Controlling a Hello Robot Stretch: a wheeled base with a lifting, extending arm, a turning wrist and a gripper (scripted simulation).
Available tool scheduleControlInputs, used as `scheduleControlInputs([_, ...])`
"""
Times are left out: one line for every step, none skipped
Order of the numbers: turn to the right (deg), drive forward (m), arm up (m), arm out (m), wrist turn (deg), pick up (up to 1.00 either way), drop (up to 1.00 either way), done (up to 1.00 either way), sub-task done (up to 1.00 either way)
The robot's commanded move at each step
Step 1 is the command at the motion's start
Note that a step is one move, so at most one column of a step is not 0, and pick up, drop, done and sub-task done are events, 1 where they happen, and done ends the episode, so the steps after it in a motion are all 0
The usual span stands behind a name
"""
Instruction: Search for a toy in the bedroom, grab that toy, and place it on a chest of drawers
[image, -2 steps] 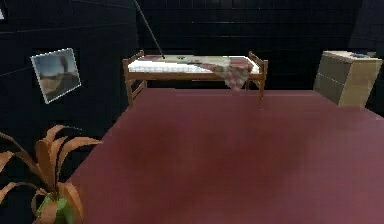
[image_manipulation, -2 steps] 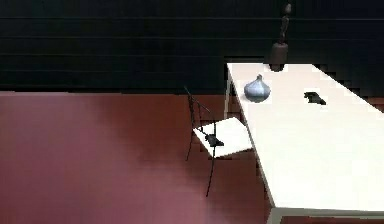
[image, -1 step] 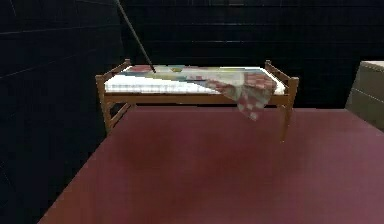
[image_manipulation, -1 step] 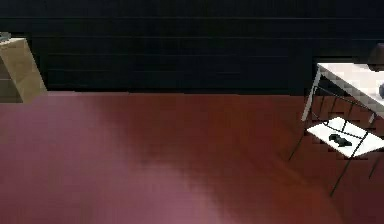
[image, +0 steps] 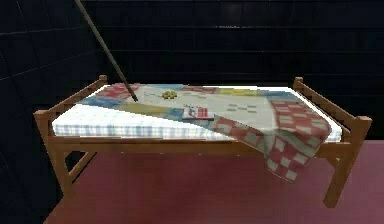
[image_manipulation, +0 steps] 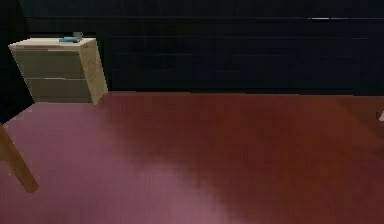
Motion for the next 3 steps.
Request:
scheduleControlInputs([-3.0,0.00,0.00,0.00,0.0,0.00,0.00,0.00,0.00])
scheduleControlInputs([0.0,0.85,0.00,0.00,0.0,0.00,0.00,0.00,0.00])
scheduleControlInputs([-45.0,0.00,0.00,0.00,0.0,0.00,0.00,0.00,0.00])
